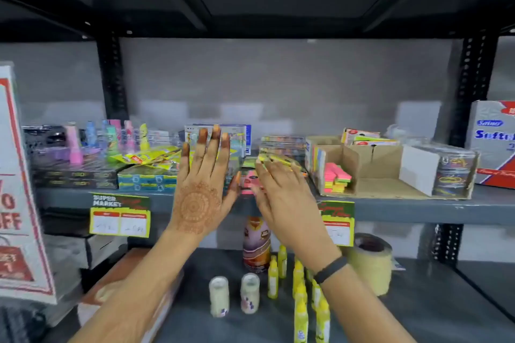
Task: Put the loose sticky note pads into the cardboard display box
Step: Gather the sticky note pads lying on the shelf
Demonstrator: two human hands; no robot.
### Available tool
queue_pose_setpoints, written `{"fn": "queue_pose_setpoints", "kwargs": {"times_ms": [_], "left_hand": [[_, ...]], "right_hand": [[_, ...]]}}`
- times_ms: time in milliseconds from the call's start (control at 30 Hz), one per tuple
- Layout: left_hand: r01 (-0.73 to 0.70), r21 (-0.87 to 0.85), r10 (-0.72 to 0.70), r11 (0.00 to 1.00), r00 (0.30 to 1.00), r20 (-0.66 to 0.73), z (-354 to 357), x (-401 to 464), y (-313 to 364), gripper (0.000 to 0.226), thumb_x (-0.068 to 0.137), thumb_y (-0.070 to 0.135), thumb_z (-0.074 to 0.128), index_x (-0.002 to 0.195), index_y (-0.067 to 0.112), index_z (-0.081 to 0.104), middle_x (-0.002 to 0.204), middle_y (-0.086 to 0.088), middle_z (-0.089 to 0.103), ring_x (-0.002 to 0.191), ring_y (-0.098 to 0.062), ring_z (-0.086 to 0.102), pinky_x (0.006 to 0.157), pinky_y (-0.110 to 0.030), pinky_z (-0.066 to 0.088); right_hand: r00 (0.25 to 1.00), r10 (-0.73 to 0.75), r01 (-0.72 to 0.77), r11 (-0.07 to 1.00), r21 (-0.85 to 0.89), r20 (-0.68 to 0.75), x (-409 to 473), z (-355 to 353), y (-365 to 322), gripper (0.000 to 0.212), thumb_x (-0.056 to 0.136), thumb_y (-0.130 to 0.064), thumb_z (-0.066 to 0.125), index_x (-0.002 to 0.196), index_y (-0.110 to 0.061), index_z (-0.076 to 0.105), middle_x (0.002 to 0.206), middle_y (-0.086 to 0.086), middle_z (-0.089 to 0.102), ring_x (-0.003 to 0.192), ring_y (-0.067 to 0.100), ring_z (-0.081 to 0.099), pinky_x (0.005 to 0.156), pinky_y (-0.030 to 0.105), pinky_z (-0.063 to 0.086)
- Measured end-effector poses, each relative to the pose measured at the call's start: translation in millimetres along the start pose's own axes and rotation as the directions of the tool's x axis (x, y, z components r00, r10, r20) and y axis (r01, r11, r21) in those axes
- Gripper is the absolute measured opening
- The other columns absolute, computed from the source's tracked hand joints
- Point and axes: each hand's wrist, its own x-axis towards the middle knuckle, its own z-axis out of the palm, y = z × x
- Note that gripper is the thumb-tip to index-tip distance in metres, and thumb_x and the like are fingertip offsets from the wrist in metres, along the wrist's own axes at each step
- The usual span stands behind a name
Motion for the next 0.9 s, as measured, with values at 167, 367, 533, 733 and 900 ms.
{"fn": "queue_pose_setpoints", "kwargs": {"times_ms": [167, 367, 533, 733, 900], "left_hand": [[-0.002, -0.004, 0.002, 1.0, 0.999, 0.051, 16.3, -18.5, -6.6, 0.062, 0.104, 0.04, 0.011, 0.149, 0.001, 0.028, 0.155, -0.017, 0.029, 0.145, -0.031, 0.019, 0.115, -0.054, 0.018], [-0.007, 0.024, 0.007, 1.0, 1.0, 0.0, 24.5, -19.2, -8.3, 0.06, 0.095, 0.033, 0.031, 0.146, 0.001, 0.036, 0.151, -0.015, 0.037, 0.144, -0.028, 0.024, 0.116, -0.052, 0.016], [0.013, 0.011, -0.012, 1.0, 0.999, -0.035, 26.5, -18.3, -8.9, 0.06, 0.092, 0.032, 0.032, 0.143, 0.0, 0.042, 0.146, -0.015, 0.045, 0.14, -0.03, 0.032, 0.114, -0.052, 0.02], [0.001, 0.014, -0.001, 1.0, 1.0, -0.031, 25.9, -17.7, -8.8, 0.061, 0.09, 0.032, 0.033, 0.141, 0.0, 0.045, 0.139, -0.018, 0.052, 0.136, -0.035, 0.039, 0.111, -0.054, 0.025], [0.001, 0.016, 0.0, 1.0, 0.999, -0.037, 26.1, -18.7, -9.0, 0.06, 0.091, 0.032, 0.033, 0.14, 0.0, 0.046, 0.137, -0.017, 0.054, 0.137, -0.033, 0.038, 0.112, -0.053, 0.024]], "right_hand": [[0.999, -0.02, 0.021, 0.999, -0.037, 0.048, -6.2, 7.0, 0.7, 0.047, 0.086, -0.037, 0.031, 0.111, -0.015, 0.065, 0.108, 0.004, 0.072, 0.101, 0.023, 0.065, 0.094, 0.04, 0.048], [0.993, 0.058, -0.07, 0.99, 0.12, 0.105, 10.2, -0.9, 6.9, 0.056, 0.092, -0.048, 0.024, 0.128, -0.015, 0.053, 0.131, 0.01, 0.058, 0.125, 0.027, 0.048, 0.106, 0.043, 0.038], [0.924, 0.191, -0.211, 0.977, 0.026, 0.331, 31.1, -5.1, 22.4, 0.053, 0.097, -0.049, 0.028, 0.138, -0.018, 0.038, 0.136, 0.017, 0.052, 0.126, 0.033, 0.045, 0.104, 0.045, 0.037], [0.949, 0.152, -0.134, 0.988, -0.081, 0.275, 22.5, -17.3, 14.0, 0.053, 0.09, -0.054, 0.043, 0.133, -0.022, 0.045, 0.126, 0.008, 0.06, 0.114, 0.028, 0.054, 0.096, 0.041, 0.043], [0.992, -0.013, 0.027, 0.993, -0.112, 0.124, 12.7, -20.3, 7.6, 0.039, 0.083, -0.007, 0.061, 0.121, -0.019, 0.059, 0.11, 0.009, 0.067, 0.098, 0.033, 0.063, 0.077, 0.039, 0.053]]}}
